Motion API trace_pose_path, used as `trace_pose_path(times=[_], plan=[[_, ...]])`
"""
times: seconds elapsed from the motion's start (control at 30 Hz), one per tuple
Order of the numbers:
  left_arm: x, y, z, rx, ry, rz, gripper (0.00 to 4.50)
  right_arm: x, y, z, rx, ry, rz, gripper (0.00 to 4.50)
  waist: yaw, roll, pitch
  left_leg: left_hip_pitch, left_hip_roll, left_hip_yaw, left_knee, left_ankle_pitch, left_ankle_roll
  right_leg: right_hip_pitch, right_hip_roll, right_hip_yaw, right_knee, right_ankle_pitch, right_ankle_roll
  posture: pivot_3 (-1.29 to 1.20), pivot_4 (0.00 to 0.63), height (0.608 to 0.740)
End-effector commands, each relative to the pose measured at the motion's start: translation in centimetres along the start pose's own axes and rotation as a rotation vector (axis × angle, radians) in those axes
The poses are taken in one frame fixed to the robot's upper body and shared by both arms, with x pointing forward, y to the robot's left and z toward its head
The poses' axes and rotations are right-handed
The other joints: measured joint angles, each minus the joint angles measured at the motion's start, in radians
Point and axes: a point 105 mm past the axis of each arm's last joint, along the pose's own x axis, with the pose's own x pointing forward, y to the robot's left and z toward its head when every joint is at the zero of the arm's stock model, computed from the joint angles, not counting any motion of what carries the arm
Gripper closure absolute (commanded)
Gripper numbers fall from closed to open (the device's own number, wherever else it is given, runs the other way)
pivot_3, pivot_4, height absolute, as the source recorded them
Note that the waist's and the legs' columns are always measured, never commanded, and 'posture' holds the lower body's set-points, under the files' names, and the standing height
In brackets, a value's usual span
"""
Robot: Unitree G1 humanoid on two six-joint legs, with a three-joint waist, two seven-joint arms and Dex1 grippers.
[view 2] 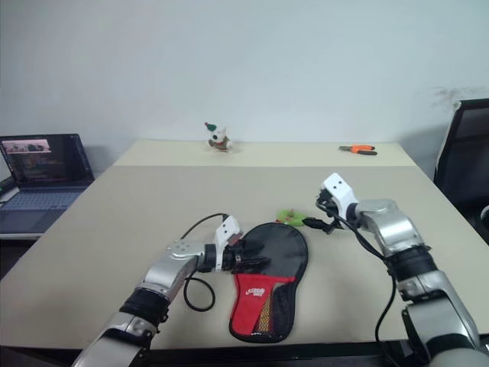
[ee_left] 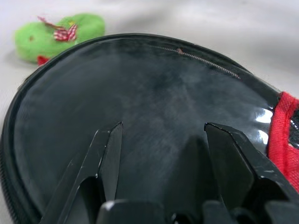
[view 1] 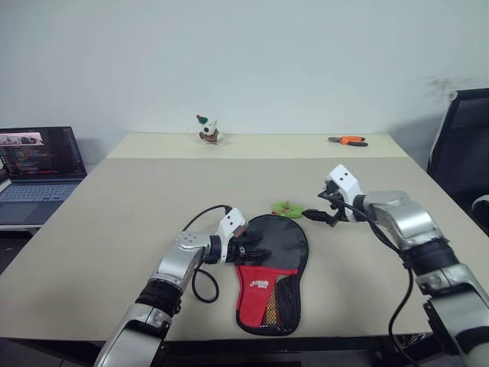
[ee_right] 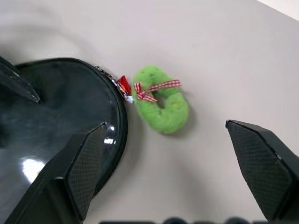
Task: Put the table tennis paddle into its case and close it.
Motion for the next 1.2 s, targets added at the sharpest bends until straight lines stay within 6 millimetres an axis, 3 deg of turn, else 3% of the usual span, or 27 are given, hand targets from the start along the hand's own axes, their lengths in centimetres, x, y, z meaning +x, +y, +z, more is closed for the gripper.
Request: trace_pose_path(times=[0.03,0.17,0.63,0.77,1.1,1.2], plan=[[0.5,-0.5,0.2,0.022,0.005,-0.032,1.49,0.9,-1.2,1.0,-0.205,-0.008,-0.06,0.0,-0.001,0.0,0.0,0.0,0.0,0.0,0.0,0.0,0.0,0.0,0.0,0.0,0.0,0.0,0.0,0.0,0.15,0.74],[0.5,-1.0,0.1,0.025,0.007,-0.055,1.49,2.3,-1.6,0.2,-0.46,0.049,-0.078,0.0,-0.001,0.001,0.0,0.0,0.0,0.0,0.0,0.0,0.0,0.0,0.0,0.0,0.0,0.0,0.0,0.0,0.15,0.74],[0.1,-0.9,0.3,0.023,0.011,-0.053,1.49,5.2,0.4,1.2,-0.734,-0.007,-0.086,0.0,-0.002,0.001,0.001,0.0,0.002,0.001,0.0,0.0,0.0,-0.001,-0.002,0.001,0.001,0.0,0.0,0.0,0.15,0.74],[0.1,-1.0,0.3,0.03,0.02,-0.065,1.45,5.6,0.6,1.1,-0.786,0.009,-0.104,0.88,-0.002,0.001,0.001,0.0,0.002,0.001,0.0,0.0,0.0,-0.001,-0.002,0.001,0.001,0.0,0.0,0.0,0.15,0.74],[0.2,-1.4,0.3,0.046,0.032,-0.101,1.45,5.4,0.2,-0.9,-0.791,0.118,-0.065,4.44,-0.002,0.001,0.001,0.0,0.001,0.001,0.0,0.0,0.0,-0.001,-0.002,0.001,0.001,0.0,0.0,0.0,0.15,0.74],[0.2,-1.4,0.3,0.049,0.034,-0.104,1.45,5.4,0.2,-0.9,-0.79,0.119,-0.061,4.48,-0.002,0.001,0.001,0.0,0.001,0.001,0.0,0.0,0.0,-0.001,-0.002,0.002,0.001,0.0,0.0,0.0,0.15,0.74]])
